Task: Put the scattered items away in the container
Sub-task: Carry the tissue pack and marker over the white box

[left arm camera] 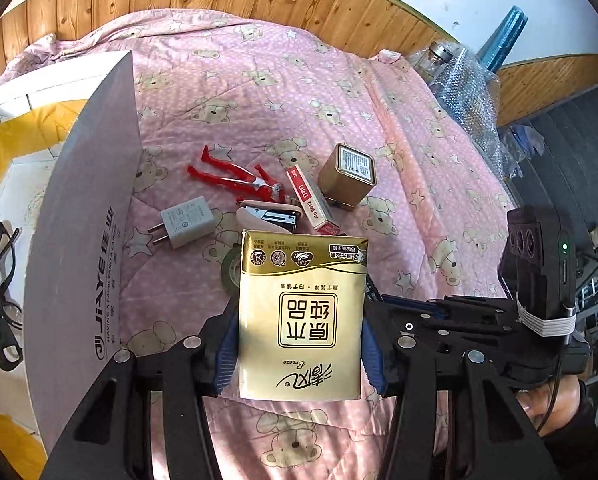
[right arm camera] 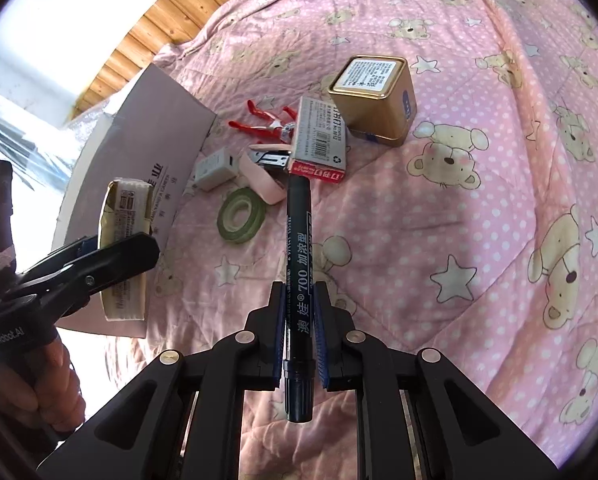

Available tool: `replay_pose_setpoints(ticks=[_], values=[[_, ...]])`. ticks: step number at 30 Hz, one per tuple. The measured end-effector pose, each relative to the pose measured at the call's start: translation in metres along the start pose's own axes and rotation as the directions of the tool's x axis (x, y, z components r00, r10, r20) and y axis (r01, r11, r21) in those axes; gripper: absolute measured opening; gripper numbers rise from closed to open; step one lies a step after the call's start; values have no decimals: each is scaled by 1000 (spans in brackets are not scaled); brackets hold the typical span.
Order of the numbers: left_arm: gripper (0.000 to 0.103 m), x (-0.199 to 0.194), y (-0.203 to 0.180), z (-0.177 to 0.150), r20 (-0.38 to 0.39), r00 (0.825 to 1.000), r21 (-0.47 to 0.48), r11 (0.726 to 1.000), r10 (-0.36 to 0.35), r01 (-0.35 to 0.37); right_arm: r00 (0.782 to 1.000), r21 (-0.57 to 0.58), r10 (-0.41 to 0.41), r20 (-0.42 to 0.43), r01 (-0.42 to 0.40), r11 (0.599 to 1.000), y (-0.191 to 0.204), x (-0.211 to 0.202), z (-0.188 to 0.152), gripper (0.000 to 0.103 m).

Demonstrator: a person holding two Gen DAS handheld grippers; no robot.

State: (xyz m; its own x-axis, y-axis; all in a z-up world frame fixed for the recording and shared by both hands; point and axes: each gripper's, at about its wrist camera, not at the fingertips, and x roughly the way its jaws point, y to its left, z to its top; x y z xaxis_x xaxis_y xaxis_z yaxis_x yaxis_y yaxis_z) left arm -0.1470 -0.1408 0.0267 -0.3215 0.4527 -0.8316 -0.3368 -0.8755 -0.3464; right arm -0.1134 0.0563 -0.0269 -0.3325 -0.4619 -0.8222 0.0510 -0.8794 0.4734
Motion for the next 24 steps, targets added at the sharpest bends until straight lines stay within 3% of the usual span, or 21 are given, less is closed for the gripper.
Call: replay_pose_setpoints(ticks=[9,24], values=[[53,-21,-3,-5,46,999,4,1000,-20,20,1000,-21,-3,10,3,1000,26,-5,-8,14],[53,-52,-5,-14,99,995,13,1000,27,-28,999,-65,-23,45,26,998,64,-26,-17,14]])
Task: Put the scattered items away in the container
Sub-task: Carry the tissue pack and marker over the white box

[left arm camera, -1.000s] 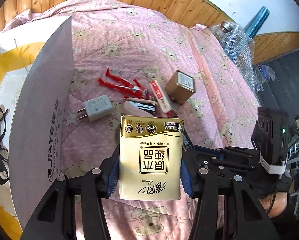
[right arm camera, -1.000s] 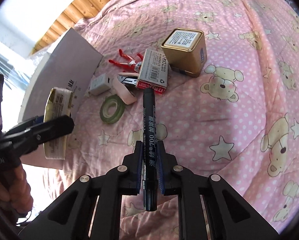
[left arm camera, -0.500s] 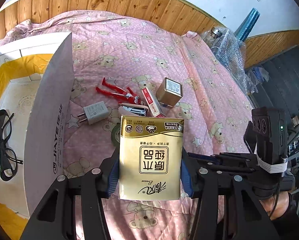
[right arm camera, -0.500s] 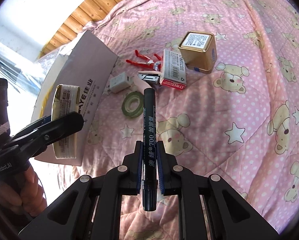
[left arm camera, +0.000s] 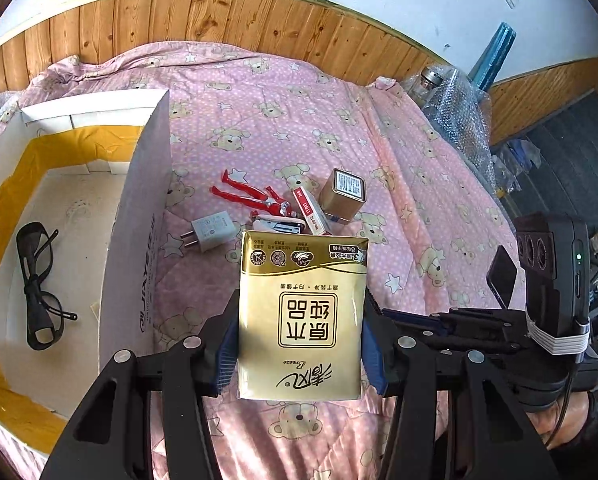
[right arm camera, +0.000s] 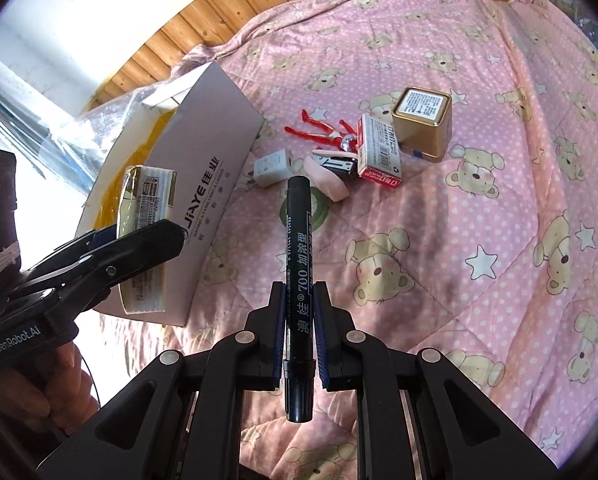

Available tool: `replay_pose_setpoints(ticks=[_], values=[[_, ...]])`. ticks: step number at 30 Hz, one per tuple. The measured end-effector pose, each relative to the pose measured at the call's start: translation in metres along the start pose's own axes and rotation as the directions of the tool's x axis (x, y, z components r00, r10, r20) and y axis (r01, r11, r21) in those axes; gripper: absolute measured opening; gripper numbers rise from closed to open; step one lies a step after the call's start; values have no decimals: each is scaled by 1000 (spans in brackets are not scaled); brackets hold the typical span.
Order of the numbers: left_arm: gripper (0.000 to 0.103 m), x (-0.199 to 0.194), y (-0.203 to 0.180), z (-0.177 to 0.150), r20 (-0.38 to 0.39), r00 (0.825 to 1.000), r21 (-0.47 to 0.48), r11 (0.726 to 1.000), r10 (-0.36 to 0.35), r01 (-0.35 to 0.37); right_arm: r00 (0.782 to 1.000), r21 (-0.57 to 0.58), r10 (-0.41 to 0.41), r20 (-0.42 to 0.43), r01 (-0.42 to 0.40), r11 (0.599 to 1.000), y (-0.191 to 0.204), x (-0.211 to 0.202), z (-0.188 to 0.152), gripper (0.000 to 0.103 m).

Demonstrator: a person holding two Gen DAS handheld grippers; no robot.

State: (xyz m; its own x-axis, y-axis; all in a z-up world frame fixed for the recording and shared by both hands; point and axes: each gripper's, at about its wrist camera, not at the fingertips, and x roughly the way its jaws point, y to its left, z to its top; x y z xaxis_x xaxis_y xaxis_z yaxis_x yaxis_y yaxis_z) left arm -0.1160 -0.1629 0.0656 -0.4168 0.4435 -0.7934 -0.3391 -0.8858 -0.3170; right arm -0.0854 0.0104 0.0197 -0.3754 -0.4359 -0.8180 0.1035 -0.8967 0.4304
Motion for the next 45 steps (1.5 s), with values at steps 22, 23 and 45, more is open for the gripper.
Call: replay_pose_setpoints(ticks=[22,23,45], values=[[53,-72,9,-16,158,987,-5,999,-36,38,997,-112,-36,63,43,993,71,-35,-8,14],[53,-75,12,-17,164,986,-10,999,-36,38,997,-119,-35,64,42,992,76,-35,-8,14],[53,-126,92,-25,275,961,-139,990,2,38,998,-257,-30,64,46,965,167,-20,14,14]])
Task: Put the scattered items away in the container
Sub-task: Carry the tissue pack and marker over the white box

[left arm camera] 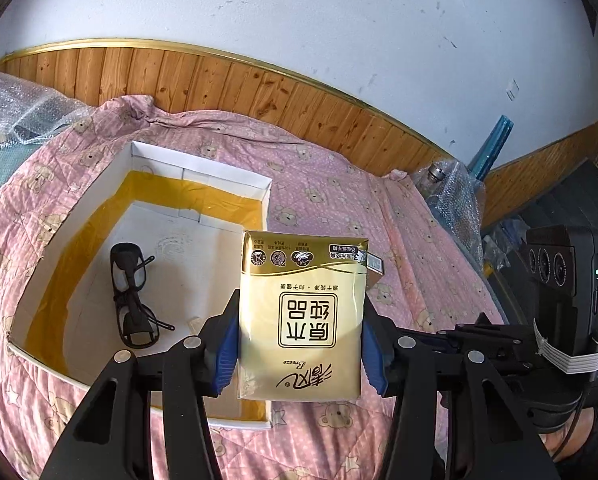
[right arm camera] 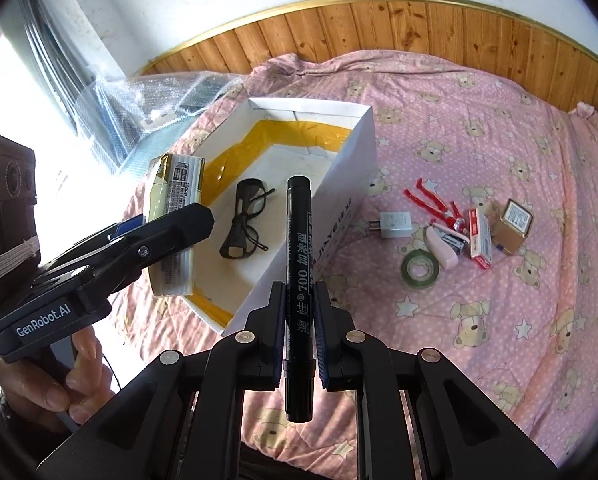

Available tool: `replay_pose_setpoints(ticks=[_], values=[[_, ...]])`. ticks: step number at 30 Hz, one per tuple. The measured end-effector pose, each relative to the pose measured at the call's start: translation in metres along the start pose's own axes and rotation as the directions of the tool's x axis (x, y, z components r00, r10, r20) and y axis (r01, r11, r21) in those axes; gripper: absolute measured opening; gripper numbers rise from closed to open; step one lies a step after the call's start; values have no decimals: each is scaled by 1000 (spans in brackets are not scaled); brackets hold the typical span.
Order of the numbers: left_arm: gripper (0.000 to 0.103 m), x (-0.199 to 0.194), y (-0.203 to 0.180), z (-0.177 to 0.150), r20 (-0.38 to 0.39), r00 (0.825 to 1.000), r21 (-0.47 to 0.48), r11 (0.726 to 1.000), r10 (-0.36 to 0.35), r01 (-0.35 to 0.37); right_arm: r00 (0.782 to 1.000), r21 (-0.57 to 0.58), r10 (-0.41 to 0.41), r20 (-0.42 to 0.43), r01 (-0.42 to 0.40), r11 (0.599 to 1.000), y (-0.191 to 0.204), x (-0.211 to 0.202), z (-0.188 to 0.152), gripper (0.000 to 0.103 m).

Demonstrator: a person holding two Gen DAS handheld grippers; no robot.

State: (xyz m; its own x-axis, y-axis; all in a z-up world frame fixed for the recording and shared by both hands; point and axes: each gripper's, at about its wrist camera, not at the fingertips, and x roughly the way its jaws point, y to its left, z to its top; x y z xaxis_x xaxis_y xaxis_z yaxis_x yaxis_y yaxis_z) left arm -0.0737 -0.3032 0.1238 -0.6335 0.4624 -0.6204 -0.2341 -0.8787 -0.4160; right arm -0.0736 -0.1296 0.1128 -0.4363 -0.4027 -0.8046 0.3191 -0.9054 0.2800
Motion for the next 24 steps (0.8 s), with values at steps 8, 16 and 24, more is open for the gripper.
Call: replay_pose_setpoints(ticks=[8,16,24], values=[[53,-3,33,10,10,999,-41,998,39,-39,1000,-43,21,-1,-21,999,27,11,21,14],[53,1,53,21,3,998,-53,996,69,-69,999,-73,48,-5,-48,996,44,23,41,14],[53,14,73,31,-36,992,-58,991,121,-122,997,-86,75,-5,-75,993,54,40,64,14]])
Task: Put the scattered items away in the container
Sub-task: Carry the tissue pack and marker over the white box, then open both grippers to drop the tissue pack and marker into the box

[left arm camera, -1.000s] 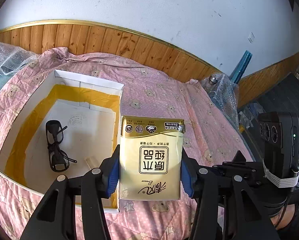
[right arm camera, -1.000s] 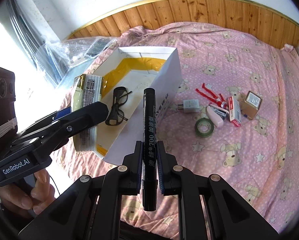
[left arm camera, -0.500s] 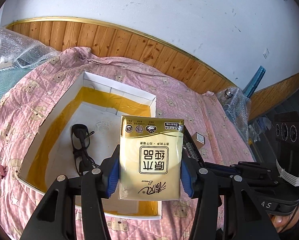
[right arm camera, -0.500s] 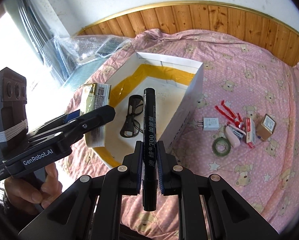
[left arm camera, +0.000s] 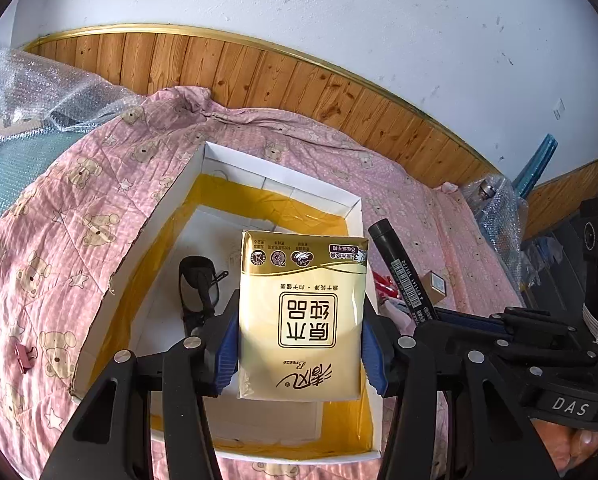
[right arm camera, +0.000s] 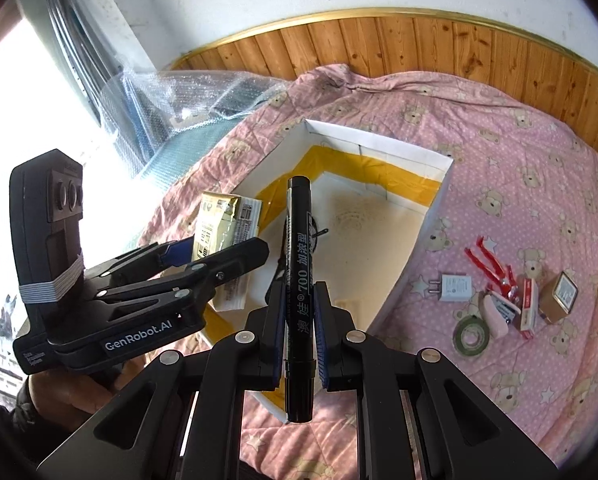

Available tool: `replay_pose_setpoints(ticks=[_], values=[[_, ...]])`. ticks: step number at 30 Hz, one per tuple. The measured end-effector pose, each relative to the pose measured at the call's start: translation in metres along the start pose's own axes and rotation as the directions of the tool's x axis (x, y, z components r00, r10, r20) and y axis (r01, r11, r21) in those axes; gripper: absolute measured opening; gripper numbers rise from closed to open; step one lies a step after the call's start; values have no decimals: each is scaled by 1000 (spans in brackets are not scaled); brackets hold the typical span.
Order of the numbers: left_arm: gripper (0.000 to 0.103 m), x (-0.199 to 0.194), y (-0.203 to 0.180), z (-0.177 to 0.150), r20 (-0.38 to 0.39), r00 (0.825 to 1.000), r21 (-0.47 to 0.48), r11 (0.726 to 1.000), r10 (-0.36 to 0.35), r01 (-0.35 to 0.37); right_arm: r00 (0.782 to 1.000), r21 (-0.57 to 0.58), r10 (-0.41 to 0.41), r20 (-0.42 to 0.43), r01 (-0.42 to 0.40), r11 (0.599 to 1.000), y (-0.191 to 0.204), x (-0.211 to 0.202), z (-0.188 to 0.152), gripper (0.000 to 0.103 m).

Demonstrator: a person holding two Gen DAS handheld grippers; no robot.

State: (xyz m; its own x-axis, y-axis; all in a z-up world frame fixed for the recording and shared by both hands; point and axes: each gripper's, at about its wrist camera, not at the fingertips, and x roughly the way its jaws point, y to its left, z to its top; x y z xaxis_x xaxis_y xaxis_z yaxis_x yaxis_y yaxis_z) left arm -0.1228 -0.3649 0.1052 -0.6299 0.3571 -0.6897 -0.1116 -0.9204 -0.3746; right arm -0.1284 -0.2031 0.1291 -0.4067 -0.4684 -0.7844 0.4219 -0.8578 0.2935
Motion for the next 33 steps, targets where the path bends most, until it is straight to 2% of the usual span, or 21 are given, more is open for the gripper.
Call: replay_pose_setpoints(ticks=[10,17,19,20,21,29,33], values=[[53,32,13,24,-66,996,11,998,60,-60,1000,39,20,-21,-19,999,-14,35,24,14],[53,60,16,46,-98,992,9,997,75,-74,1000,76,12,-29,-10,997,-37,57,43,14],[55,73,18,52,-118,990,5,997,77,-77,999,88,-3,-32,6,996,-44,65,47,18],[59,80,20,56,-131,988,4,997,83,-83,999,97,-14,-35,17,995,-48,69,49,22],[67,87,23,58,-145,985,-1,996,92,-94,999,107,-23,-37,27,994,-52,73,50,34],[68,87,45,60,-162,981,-69,991,105,-117,1000,188,-4,-23,8,982,-81,57,31,36],[68,77,35,54,-157,983,-62,993,94,-105,1000,213,-1,-13,3,977,-88,41,16,36]])
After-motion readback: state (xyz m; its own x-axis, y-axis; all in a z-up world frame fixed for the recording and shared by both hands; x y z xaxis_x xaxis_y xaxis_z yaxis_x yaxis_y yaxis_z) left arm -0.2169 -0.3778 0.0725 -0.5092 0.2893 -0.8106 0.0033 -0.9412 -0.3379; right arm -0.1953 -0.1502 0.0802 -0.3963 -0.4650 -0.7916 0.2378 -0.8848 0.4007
